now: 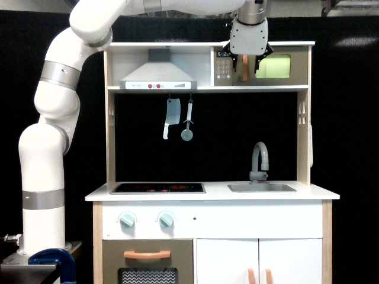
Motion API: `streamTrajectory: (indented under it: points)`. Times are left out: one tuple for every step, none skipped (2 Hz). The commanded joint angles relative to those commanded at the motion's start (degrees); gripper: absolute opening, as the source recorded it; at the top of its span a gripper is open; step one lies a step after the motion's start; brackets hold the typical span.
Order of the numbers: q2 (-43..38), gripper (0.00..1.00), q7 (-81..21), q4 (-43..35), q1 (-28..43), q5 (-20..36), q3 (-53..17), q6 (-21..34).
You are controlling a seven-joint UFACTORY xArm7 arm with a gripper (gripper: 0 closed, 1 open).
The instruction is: Open the oven door
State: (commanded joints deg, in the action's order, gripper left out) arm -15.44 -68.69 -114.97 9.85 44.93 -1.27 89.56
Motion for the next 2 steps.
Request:
streamTrajectory:
  points:
    - [-0.9, 1.0, 1.2, -0.9, 0.4, -0.7, 1.5, -1.2]
    - [-2.3, 0.0, 1.9, -3.0, -0.6, -1.2, 2.8, -0.8]
